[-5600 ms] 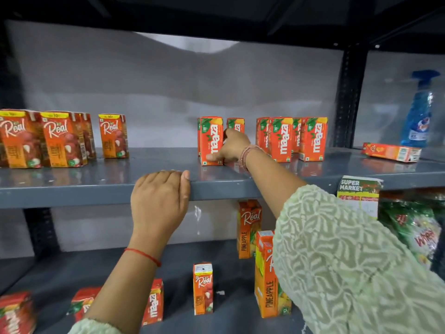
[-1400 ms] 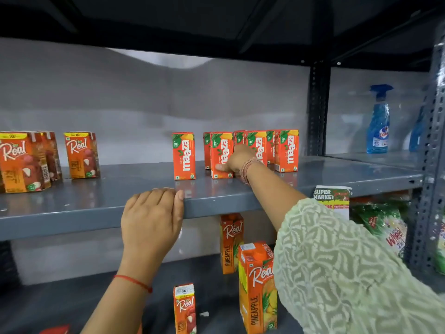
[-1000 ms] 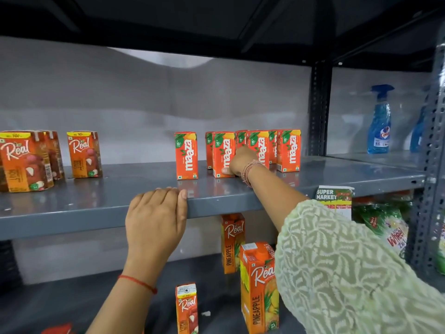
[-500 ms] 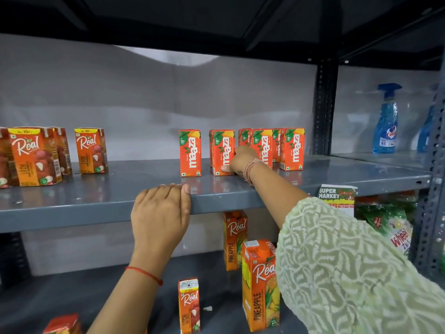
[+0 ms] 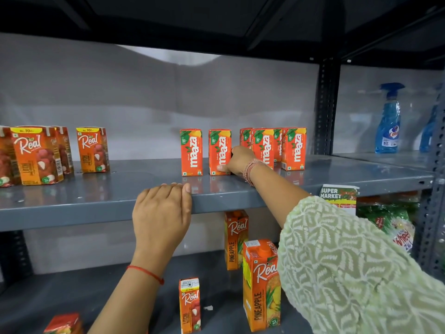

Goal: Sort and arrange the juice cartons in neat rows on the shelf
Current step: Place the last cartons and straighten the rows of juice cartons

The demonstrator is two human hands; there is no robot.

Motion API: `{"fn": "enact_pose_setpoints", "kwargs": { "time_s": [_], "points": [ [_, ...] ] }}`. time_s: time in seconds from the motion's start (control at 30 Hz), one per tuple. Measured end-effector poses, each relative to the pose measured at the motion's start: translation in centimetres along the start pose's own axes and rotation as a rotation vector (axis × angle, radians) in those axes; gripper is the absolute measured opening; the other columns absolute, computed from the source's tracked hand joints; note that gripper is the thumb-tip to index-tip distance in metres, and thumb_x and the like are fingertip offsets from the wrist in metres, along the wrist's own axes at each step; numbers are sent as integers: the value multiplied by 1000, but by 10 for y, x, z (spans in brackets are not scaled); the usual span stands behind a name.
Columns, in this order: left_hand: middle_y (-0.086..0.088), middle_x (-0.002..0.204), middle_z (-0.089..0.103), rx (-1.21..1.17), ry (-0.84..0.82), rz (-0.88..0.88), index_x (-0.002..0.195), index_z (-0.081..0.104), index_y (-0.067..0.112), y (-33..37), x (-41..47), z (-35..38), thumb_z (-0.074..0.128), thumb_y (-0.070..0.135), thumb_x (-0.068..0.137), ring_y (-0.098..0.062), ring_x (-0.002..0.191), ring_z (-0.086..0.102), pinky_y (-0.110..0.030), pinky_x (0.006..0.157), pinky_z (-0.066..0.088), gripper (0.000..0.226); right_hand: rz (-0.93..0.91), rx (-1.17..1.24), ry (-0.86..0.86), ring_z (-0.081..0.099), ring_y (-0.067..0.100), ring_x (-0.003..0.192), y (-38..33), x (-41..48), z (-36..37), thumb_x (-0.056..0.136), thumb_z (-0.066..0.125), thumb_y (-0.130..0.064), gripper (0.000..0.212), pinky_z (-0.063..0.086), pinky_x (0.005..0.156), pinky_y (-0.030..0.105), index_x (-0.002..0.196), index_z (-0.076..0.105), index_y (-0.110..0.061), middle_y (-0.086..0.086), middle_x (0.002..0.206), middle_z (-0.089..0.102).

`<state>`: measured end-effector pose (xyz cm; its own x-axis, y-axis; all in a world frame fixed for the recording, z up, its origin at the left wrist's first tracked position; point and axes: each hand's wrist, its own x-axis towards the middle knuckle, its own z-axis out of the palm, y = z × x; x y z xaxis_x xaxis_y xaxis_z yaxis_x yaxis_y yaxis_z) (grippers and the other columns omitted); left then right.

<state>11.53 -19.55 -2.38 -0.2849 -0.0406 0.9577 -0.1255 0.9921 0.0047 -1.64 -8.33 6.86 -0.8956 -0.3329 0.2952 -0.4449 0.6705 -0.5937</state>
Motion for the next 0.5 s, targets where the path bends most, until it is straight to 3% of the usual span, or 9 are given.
{"fn": "enact_pose_setpoints", "kwargs": {
  "time_s": [0.4, 0.5],
  "points": [
    [-11, 72, 72, -3, -48, 47, 76, 71, 4, -4, -1, -2, 11, 38, 100, -28, 63, 68, -34, 68, 52, 73, 29, 7, -8, 57, 29, 117, 1, -5, -3, 85, 65, -24, 47, 44, 99, 35, 124, 51, -4, 13, 127, 59],
    [-9, 78, 72, 5, -82, 99, 81, 70, 6, -9, -2, -4, 13, 38, 100, -27, 69, 68, -33, 71, 51, 68, 39, 48, 65, 58, 26, 107, 5, -16, -8, 85, 66, -19, 25, 46, 87, 33, 103, 57, -5, 5, 98, 60]
  ]
}}
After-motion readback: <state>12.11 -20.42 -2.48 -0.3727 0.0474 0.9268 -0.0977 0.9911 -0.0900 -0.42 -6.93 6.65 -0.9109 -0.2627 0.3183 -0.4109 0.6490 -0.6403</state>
